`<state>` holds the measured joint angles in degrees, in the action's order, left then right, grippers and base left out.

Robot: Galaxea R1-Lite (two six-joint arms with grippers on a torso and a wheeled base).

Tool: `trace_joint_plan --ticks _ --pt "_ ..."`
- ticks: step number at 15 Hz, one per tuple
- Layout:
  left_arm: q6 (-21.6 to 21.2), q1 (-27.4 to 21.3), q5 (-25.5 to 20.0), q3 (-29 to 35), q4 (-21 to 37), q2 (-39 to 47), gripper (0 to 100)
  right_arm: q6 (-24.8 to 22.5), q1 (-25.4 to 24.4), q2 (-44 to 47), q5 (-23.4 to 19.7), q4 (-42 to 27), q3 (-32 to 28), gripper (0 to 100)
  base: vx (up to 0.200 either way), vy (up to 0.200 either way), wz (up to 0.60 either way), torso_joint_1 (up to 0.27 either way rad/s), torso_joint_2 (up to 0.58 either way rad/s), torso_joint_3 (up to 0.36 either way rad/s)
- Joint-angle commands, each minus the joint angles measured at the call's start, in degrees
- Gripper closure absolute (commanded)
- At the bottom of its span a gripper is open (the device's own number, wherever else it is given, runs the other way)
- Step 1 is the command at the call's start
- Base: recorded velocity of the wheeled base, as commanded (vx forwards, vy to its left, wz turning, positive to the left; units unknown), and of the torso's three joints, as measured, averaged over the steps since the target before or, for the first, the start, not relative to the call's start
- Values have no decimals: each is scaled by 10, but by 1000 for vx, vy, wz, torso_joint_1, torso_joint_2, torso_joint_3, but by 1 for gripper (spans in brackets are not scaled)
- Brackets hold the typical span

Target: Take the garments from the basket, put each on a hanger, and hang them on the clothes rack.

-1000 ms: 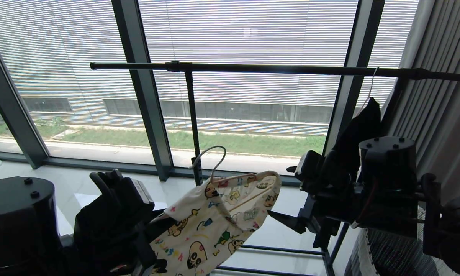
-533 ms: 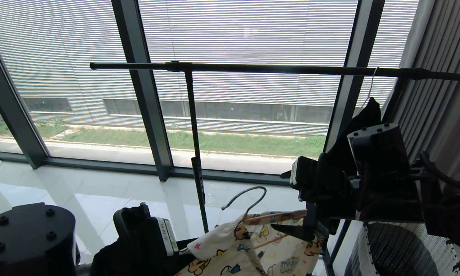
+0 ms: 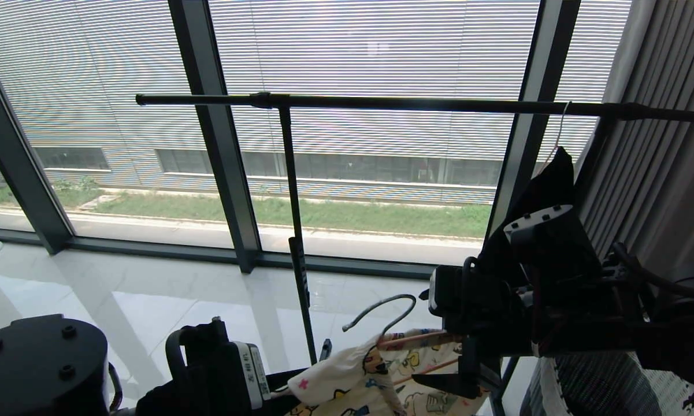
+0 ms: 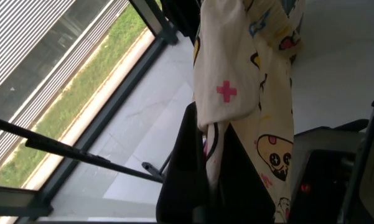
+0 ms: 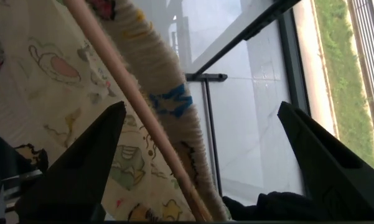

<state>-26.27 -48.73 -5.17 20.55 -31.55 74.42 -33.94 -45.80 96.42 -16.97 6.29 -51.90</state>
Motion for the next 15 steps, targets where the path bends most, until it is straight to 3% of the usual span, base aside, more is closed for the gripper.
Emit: trace_joint_plan --ticks 1,9,10,15 --pt "1 -7 1 0 0 -3 100 0 -1 11 0 2 0 100 0 0 0 0 0 0" --pt "4 -14 22 -6 -1 -4 100 7 -2 11 4 80 -3 100 0 0 0 0 0 0" --pt "6 -14 22 -6 -1 -5 0 6 -1 11 3 92 -2 100 0 0 0 0 0 0" --pt "28 52 104 -39 -2 -21 0 -19 29 4 -2 222 41 100 0 0 0 0 0 0"
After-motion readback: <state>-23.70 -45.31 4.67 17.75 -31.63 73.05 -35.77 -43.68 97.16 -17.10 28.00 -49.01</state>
